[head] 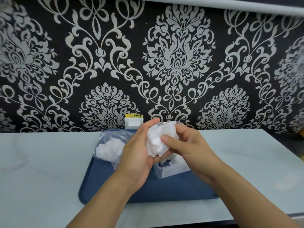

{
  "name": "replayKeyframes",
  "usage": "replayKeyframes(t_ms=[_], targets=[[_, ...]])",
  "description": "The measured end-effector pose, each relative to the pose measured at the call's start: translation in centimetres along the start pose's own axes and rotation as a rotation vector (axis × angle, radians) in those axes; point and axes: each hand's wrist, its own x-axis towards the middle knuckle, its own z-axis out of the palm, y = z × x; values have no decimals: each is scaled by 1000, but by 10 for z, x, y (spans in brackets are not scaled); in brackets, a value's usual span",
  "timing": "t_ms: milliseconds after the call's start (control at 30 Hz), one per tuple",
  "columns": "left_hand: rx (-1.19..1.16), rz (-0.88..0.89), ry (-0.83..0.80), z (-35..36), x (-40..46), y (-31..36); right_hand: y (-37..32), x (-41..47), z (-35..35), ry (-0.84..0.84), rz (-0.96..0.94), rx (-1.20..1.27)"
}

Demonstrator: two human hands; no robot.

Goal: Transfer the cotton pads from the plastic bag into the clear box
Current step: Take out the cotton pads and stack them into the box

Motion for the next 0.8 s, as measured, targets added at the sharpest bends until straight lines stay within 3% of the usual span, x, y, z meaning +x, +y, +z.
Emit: replayKeyframes(t_ms=[133, 267, 333, 500, 600, 800], targets=[[312, 224, 70, 13, -2, -11, 4, 2, 18, 90, -18, -100], [321, 342, 211, 18, 8, -12, -2, 9, 29, 60, 65, 83], [357, 318, 209, 18, 12, -12, -9, 13, 31, 33, 115, 146], [321, 252, 141, 21, 18, -15, -10, 20, 24, 34, 77, -107], [320, 231, 125, 22, 21, -12, -10, 23, 12, 58, 91, -86], [304, 87, 34, 10, 29, -10, -9, 23, -9, -30, 293, 106]])
